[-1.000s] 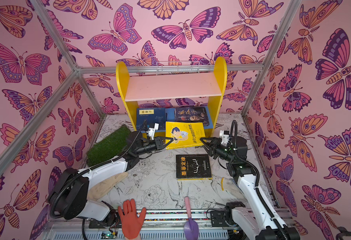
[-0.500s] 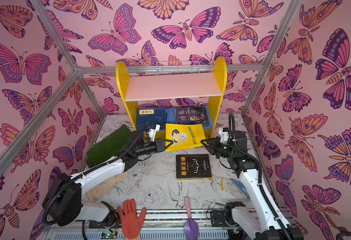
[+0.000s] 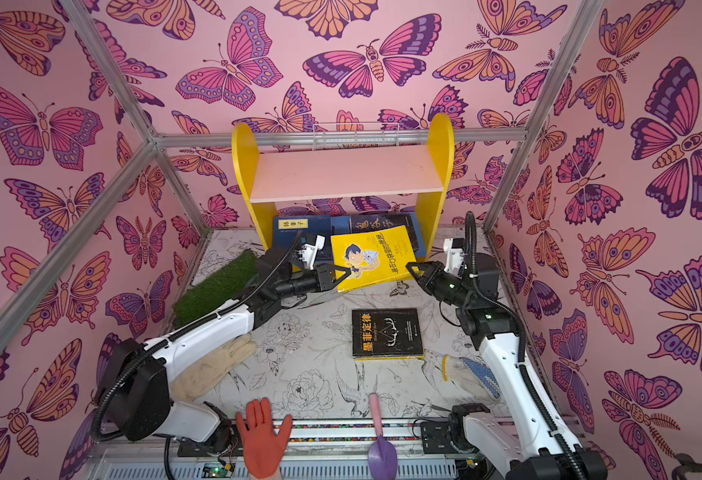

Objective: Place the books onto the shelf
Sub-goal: 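Carry the yellow book with both grippers toward the shelf beside the purple books, then release the yellow book with the left gripper and pull it back toward the turf mat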

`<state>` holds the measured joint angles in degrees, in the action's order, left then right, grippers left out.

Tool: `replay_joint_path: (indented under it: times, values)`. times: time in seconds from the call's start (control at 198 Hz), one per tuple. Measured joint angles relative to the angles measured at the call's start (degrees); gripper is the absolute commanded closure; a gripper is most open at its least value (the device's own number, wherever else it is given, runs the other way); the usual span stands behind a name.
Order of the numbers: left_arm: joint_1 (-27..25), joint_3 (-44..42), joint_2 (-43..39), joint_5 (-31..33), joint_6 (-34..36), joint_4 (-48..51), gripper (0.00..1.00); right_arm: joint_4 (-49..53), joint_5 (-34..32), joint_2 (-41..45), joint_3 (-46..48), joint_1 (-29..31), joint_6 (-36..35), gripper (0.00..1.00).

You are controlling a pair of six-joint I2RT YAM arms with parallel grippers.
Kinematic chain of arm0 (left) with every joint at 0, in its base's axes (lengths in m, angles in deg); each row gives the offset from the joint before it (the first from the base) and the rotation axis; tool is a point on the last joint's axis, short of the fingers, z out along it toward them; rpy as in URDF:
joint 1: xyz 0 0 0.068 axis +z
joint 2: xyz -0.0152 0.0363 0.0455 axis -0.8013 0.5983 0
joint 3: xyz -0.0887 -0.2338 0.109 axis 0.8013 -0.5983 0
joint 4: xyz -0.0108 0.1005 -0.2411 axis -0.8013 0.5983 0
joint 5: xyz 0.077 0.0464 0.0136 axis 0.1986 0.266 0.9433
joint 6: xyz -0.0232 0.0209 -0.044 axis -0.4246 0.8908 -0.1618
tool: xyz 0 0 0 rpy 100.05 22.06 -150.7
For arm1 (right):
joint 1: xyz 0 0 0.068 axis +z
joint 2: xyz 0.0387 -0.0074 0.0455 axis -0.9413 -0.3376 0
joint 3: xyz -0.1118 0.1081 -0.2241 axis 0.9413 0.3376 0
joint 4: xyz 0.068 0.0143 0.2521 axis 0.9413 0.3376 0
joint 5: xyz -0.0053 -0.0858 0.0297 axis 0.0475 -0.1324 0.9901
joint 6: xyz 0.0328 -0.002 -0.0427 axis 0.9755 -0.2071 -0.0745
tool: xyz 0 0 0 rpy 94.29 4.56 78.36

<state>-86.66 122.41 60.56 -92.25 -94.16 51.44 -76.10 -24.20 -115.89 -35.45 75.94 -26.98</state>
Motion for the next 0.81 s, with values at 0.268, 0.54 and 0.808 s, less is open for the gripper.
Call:
replay_joint_path:
  times: [0.268, 0.54, 0.808]
  values:
    - [-0.26, 1.55, 0.59, 2.40, -0.15, -0.70, 0.46, -9.88, 0.11, -2.86, 0.07, 0.33, -0.15, 1.00]
    - [-0.52, -1.05, -3.67, 6.05, 1.25, -0.63, 0.33, -19.56, -0.28, -5.53, 0.26, -1.36, 5.11, 1.00]
    - [-0.74, -8.33, -18.45, 12.00, 3.96, 2.29, 0.33, -24.59, -3.74, -7.61, 0.26, -2.91, 7.21, 1.00]
